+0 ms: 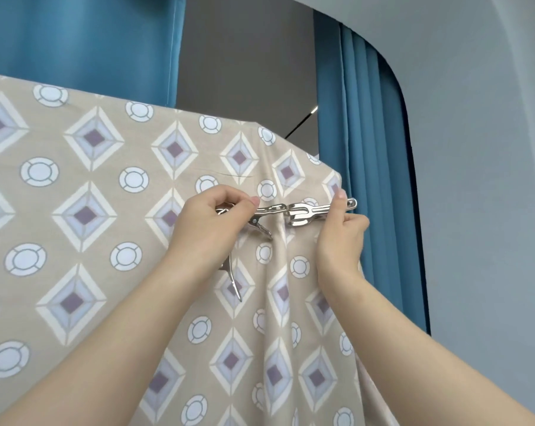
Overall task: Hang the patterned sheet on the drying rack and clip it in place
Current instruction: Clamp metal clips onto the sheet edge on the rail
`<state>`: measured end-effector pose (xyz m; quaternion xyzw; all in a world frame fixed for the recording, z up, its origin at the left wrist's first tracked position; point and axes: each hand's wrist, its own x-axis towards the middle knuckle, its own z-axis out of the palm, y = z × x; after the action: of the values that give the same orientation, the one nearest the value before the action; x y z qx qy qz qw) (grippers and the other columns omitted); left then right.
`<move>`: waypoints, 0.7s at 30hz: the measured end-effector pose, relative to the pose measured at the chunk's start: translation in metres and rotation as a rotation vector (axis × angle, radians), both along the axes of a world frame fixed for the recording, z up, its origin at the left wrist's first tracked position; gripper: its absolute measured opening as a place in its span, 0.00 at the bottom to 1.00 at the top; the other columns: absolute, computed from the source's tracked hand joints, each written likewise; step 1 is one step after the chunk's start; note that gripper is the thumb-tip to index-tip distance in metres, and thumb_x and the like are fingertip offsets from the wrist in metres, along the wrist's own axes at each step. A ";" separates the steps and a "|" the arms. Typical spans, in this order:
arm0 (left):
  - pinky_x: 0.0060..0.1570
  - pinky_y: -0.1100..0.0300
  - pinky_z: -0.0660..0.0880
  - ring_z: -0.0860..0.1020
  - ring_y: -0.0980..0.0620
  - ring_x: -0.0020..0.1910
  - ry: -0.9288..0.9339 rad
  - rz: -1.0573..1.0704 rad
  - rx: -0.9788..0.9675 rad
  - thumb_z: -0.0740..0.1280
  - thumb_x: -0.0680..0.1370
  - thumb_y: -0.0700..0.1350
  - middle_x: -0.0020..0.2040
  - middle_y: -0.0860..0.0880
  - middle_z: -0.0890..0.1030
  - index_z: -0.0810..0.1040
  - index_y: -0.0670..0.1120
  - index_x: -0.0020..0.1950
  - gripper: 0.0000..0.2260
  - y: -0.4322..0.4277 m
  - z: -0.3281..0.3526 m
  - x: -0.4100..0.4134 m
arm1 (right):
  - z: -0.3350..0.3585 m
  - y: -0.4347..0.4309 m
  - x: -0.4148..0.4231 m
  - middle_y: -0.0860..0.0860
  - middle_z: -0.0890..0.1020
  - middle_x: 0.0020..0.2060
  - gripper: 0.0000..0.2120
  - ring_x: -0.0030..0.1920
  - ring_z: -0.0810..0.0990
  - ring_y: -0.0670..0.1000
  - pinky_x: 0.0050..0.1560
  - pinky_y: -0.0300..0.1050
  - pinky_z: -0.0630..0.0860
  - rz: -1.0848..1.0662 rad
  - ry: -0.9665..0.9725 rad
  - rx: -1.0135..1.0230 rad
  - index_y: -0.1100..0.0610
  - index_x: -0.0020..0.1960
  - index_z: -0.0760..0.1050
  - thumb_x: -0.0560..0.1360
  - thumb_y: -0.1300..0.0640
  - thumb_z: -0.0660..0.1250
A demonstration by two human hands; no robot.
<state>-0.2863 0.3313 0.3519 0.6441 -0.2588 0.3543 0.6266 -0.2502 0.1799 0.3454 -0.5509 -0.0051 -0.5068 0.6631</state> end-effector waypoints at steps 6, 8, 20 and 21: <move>0.24 0.65 0.63 0.70 0.57 0.27 -0.004 0.003 0.004 0.69 0.74 0.49 0.32 0.57 0.77 0.77 0.52 0.33 0.09 -0.011 0.001 0.004 | 0.012 -0.011 -0.002 0.45 0.71 0.37 0.22 0.43 0.73 0.53 0.43 0.47 0.65 -0.159 0.013 -0.071 0.56 0.50 0.63 0.77 0.36 0.49; 0.28 0.61 0.64 0.72 0.55 0.31 -0.018 -0.002 0.005 0.69 0.74 0.49 0.33 0.57 0.77 0.78 0.52 0.33 0.09 -0.013 0.005 0.005 | 0.021 -0.025 -0.005 0.44 0.71 0.36 0.22 0.42 0.72 0.53 0.43 0.47 0.64 -0.193 -0.019 -0.043 0.57 0.50 0.63 0.78 0.37 0.49; 0.21 0.69 0.65 0.73 0.61 0.28 -0.058 0.001 0.018 0.69 0.74 0.49 0.33 0.58 0.77 0.78 0.53 0.32 0.10 -0.023 0.021 0.005 | 0.044 -0.035 -0.006 0.44 0.70 0.35 0.20 0.35 0.69 0.43 0.35 0.41 0.65 -0.107 -0.133 -0.059 0.57 0.49 0.63 0.77 0.38 0.56; 0.19 0.70 0.64 0.72 0.61 0.27 -0.063 0.003 0.018 0.69 0.74 0.49 0.32 0.57 0.76 0.78 0.53 0.32 0.10 -0.023 0.024 0.005 | 0.049 -0.032 -0.007 0.44 0.70 0.35 0.20 0.35 0.69 0.43 0.36 0.42 0.65 -0.091 -0.153 -0.076 0.57 0.49 0.63 0.77 0.39 0.56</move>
<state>-0.2814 0.3085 0.3757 0.6388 -0.2806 0.3729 0.6117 -0.2573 0.1475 0.3943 -0.5351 -0.0497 -0.5764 0.6156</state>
